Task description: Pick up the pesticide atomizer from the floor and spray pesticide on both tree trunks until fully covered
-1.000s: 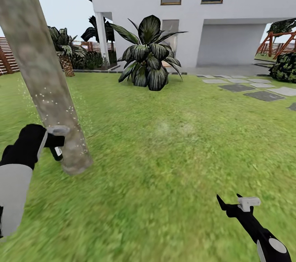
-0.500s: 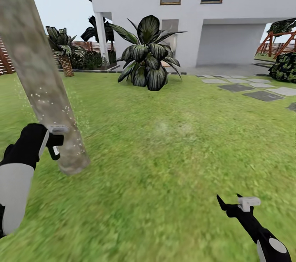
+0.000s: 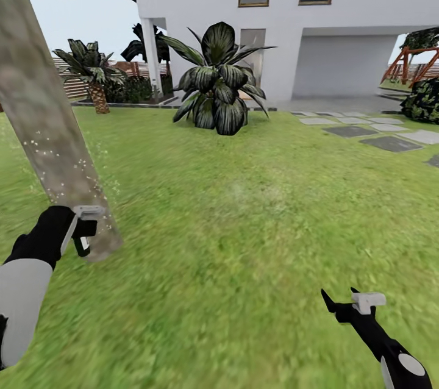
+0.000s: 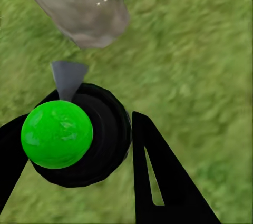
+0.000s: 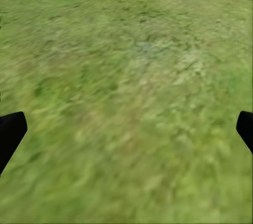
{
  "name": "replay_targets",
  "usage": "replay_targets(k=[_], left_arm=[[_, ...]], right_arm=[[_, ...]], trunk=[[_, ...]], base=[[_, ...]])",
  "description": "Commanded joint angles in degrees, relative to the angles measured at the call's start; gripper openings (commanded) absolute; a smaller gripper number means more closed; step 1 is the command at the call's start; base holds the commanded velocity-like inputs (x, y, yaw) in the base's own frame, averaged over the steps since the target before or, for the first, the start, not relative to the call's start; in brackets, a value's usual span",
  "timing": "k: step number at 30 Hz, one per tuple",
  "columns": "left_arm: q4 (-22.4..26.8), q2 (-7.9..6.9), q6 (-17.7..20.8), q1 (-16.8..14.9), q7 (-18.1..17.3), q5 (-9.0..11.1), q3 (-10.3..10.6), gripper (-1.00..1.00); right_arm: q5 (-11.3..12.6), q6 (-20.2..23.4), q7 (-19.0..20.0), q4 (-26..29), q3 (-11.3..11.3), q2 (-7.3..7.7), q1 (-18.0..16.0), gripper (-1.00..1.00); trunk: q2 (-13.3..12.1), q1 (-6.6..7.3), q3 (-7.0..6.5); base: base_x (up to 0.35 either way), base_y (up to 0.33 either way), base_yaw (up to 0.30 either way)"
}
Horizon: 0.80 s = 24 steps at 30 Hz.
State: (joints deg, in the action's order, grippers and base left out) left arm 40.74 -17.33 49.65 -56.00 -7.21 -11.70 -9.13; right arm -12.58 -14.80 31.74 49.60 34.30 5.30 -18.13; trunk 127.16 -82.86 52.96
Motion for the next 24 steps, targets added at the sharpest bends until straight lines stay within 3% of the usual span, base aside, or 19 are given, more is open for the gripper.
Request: replay_targets(k=[1, 7, 17, 24], left_arm=[[-0.3, 0.04, 0.0, 0.0, -0.5, -0.6, -0.7, -1.00], [-0.8, 0.08, -0.4, 1.0, -0.5, -0.6, -1.3, -1.00], [-0.8, 0.01, -0.3, 3.1, -0.4, -0.8, -1.3, -1.00], [-2.0, -0.05, -0.2, 3.2, 2.6, -0.7, -1.3, -1.00]], right_arm=[[-0.6, -0.4, 0.2, 0.0, 0.2, -0.03, -0.1, 1.00], [-0.6, -0.4, 0.2, 0.0, 0.2, -0.03, -0.1, 1.00], [-0.6, -0.4, 0.2, 0.0, 0.2, -0.03, -0.1, 1.00], [-0.6, -0.4, 0.2, 0.0, 0.2, -0.03, -0.1, 1.00]], trunk=[[0.0, -0.02, 0.05], [0.0, -0.02, 0.05], [0.0, -0.02, 0.05], [0.0, -0.02, 0.05]], base=[[0.299, -0.098, 0.237], [0.308, -0.083, 0.239], [0.188, -0.021, 0.014], [0.331, 0.000, 0.179]])
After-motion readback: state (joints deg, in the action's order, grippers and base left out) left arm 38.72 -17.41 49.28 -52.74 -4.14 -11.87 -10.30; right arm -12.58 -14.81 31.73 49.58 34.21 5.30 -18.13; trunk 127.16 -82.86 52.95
